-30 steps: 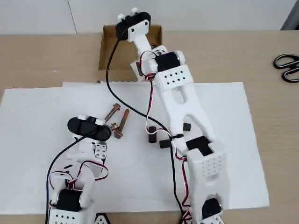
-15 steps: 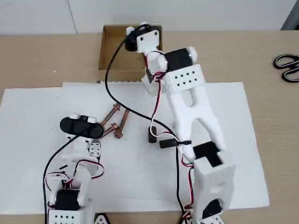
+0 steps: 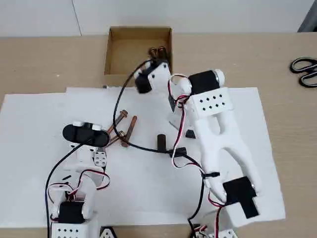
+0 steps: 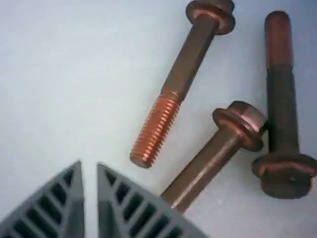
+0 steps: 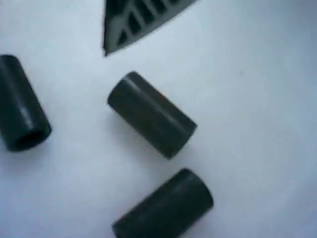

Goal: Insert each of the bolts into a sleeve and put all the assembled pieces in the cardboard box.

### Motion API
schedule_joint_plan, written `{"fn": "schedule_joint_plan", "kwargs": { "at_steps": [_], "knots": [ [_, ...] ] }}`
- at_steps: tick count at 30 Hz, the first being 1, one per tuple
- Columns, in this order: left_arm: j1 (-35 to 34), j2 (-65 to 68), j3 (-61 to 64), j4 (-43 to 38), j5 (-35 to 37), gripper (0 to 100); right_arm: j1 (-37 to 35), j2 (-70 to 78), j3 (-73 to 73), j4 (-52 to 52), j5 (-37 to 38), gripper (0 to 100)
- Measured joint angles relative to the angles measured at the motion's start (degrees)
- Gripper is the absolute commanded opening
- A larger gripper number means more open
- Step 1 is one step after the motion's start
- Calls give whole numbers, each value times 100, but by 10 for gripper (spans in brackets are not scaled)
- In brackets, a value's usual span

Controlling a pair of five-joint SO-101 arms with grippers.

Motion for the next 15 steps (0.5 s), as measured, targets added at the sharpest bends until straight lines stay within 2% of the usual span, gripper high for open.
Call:
{"fn": "schedule_joint_plan", "kwargs": {
  "at_steps": [8,15],
  "knots": [
    [0,0,0,0,0,10,686,281,396,-158,1600,150],
    [0,0,9,0,0,10,765,677,396,-246,2330,151]
  ]
}}
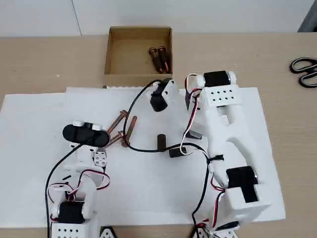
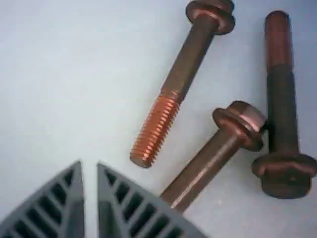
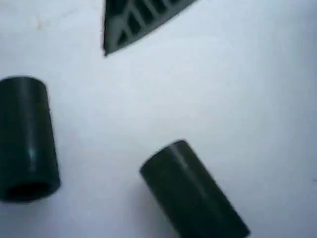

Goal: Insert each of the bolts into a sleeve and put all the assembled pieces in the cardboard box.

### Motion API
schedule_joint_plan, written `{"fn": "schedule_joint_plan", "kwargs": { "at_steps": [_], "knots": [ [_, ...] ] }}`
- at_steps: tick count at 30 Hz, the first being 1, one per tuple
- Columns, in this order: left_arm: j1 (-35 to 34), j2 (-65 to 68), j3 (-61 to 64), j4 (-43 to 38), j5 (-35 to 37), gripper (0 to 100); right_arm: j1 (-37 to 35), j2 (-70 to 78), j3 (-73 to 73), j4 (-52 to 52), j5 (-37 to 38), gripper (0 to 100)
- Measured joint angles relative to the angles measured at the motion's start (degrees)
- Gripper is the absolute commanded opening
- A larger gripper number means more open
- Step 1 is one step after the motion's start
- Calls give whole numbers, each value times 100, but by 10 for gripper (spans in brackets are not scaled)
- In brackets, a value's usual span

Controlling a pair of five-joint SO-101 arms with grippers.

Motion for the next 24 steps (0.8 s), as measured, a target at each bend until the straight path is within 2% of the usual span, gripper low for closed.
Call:
{"fn": "schedule_joint_plan", "kwargs": {
  "at_steps": [9,24],
  "knots": [
    [0,0,0,0,0,10,-158,220,35,-211,457,150],
    [0,0,0,0,-9,10,-229,1134,26,-580,607,147]
  ]
}}
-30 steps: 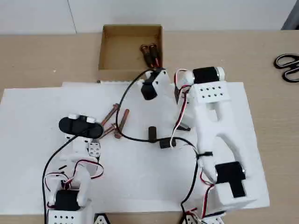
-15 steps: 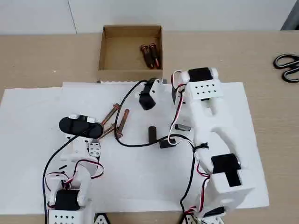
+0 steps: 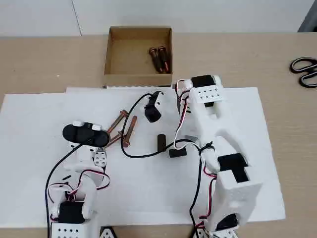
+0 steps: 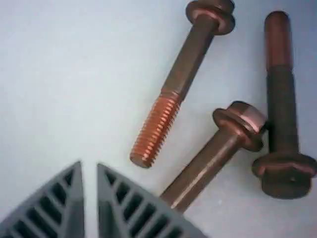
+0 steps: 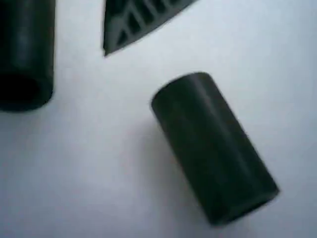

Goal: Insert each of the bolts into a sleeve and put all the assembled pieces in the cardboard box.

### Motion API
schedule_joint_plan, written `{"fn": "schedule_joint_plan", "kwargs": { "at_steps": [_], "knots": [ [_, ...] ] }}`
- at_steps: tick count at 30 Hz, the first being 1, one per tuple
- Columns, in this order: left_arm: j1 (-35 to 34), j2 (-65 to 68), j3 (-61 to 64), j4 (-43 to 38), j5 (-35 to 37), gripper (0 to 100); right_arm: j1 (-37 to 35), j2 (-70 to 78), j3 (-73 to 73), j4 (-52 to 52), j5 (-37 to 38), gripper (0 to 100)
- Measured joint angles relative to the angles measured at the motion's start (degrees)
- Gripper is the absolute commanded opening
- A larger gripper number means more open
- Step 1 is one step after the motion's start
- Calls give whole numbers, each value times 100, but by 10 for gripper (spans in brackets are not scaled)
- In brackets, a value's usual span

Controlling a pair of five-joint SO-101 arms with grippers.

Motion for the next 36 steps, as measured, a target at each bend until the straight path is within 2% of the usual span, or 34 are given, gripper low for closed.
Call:
{"fn": "schedule_joint_plan", "kwargs": {
  "at_steps": [6,12,23,28,36],
  "knots": [
    [0,0,0,0,0,10,167,475,-18,-281,18,133],
    [0,0,0,0,0,10,237,703,-105,-440,18,4],
    [0,0,0,0,0,10,325,712,-167,-519,-26,9],
    [0,0,0,0,0,10,360,378,-273,-264,-721,9],
    [0,0,0,0,0,8,114,-914,-299,536,-2400,3]
  ]
}}
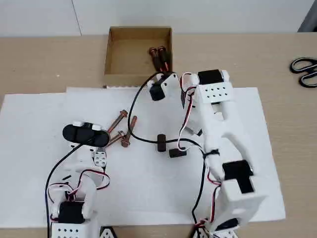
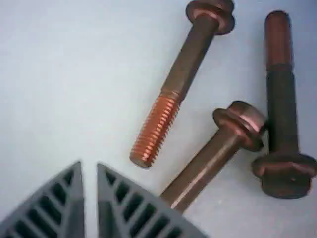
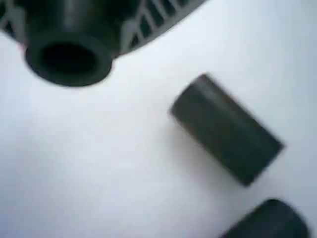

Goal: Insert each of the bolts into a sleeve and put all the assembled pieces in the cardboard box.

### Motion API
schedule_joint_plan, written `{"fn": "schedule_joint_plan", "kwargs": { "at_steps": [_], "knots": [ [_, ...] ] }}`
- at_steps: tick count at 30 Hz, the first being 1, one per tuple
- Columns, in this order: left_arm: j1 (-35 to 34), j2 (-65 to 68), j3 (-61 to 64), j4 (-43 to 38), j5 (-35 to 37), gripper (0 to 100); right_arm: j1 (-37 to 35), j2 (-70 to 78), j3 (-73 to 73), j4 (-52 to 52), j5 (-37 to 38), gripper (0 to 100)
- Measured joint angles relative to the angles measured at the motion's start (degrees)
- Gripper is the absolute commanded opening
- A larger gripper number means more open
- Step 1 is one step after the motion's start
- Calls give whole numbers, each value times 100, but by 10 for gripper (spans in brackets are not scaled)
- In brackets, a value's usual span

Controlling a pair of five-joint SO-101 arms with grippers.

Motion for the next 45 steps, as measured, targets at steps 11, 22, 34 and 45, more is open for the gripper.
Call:
{"fn": "schedule_joint_plan", "kwargs": {
  "at_steps": [11,22,34,45],
  "knots": [
    [70,0,-387,651,-308,36,580,-1916,949,246,-1152,3],
    [123,0,-1336,1327,-747,36,1565,-3666,2963,255,-1213,3],
    [387,3393,-4747,2022,-747,36,1881,-4536,3982,255,-1284,3],
    [580,8264,-8281,3499,-747,36,1881,-4554,3982,255,-1556,3]
  ]
}}
